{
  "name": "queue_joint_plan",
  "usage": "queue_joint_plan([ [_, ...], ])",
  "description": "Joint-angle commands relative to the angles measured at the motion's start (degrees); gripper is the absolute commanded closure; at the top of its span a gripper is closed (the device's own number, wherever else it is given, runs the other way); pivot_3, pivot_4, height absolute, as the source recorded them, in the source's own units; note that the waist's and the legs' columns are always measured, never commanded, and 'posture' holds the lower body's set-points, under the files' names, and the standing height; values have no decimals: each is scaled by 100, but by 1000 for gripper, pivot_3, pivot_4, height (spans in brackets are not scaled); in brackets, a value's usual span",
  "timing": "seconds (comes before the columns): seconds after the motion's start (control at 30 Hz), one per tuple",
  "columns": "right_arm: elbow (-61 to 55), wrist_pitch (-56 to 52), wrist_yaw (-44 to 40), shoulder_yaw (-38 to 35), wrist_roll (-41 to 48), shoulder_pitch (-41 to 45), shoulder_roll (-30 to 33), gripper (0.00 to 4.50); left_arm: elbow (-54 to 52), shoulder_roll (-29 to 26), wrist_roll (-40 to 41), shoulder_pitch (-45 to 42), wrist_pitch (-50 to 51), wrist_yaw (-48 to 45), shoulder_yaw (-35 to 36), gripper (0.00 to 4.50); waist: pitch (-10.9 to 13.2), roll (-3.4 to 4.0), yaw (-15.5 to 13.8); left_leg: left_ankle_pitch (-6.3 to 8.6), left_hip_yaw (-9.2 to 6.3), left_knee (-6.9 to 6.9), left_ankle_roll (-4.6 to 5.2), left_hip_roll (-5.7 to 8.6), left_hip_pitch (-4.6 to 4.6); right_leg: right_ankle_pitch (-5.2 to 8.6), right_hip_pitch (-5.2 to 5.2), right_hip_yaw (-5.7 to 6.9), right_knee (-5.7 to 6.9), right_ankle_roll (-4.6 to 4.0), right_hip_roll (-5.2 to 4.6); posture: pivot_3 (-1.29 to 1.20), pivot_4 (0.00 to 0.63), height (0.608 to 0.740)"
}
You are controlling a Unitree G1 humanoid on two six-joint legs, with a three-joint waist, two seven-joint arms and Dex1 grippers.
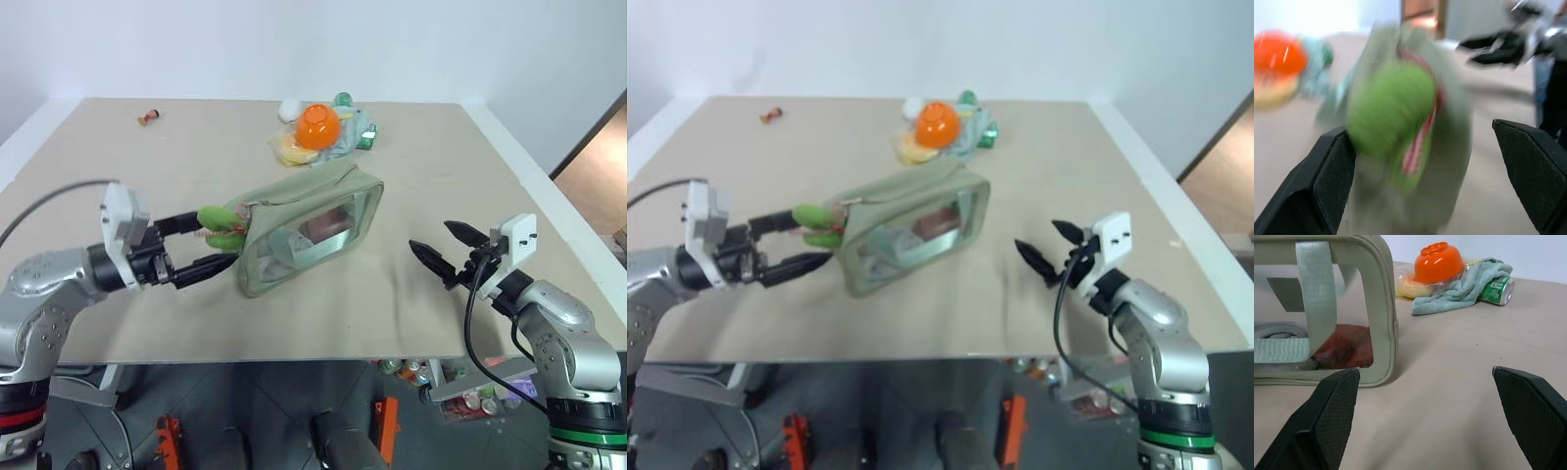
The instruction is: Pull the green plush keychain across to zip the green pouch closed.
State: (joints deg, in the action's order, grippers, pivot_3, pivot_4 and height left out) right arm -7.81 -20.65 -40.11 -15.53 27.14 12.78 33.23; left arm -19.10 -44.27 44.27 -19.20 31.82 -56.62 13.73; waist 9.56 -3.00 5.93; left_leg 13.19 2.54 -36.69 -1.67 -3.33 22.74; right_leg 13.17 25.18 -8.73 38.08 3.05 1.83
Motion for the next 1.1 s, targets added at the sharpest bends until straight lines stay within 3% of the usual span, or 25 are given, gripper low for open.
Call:
queue_joint_plan([
  [0.03, -8, 141, -264, -16, 70, 285, 193, 0, 22, -112, -21, -81, 69, 20, 9, 55, 1, 7, 5, 0, 0, 1, 0, 0, -2, 0, 0, 0, 1, 0, 1, 0, 150, 740],
  [0.17, 507, 306, -725, 221, -27, 986, 370, 0, 297, -111, -261, -141, -67, -60, -38, 55, 5, 13, 7, -4, -6, -2, 6, -1, -4, -6, 0, 2, 5, -9, 7, 0, 150, 740],
  [0.37, 2327, 898, -1739, 893, -506, 2771, 512, 0, 424, -185, -404, -267, -127, -9, 157, 55, 10, 17, 16, -11, -9, -15, 10, 1, -2, -12, -6, 12, 4, -15, 2, 0, 150, 740],
  [0.53, 3610, 1434, -2386, 1214, -799, 3728, 393, 0, 260, -197, -212, -69, 15, 62, 336, 55, 10, 18, 3, -10, -21, -4, 12, 0, 5, -11, -3, 24, 4, -15, 1, 0, 150, 740],
  [0.73, 4495, 1761, -3144, 1568, -1046, 4372, 195, 0, -2, -55, -107, 135, 31, 286, 369, 55, 12, 20, 1, -5, -42, -1, 12, 2, 31, -12, 9, 54, 5, -36, -11, 0, 150, 740],
  [0.97, 5200, 1977, -3459, 1636, -1180, 4959, -190, 0, -60, 96, -168, 158, -77, 491, 302, 55, 15, 27, 0, -8, -81, -7, 7, 9, 45, -15, 5, 91, 6, -46, -18, 0, 150, 740],
  [1.1, 5383, 2043, -3622, 1581, -1186, 5020, -216, 1136, 60, 125, -249, 75, -180, 573, 319, 0, 16, 27, -2, -15, -96, -8, -3, 9, 46, -19, 2, 110, 8, -53, -17, 0, 150, 740],
])
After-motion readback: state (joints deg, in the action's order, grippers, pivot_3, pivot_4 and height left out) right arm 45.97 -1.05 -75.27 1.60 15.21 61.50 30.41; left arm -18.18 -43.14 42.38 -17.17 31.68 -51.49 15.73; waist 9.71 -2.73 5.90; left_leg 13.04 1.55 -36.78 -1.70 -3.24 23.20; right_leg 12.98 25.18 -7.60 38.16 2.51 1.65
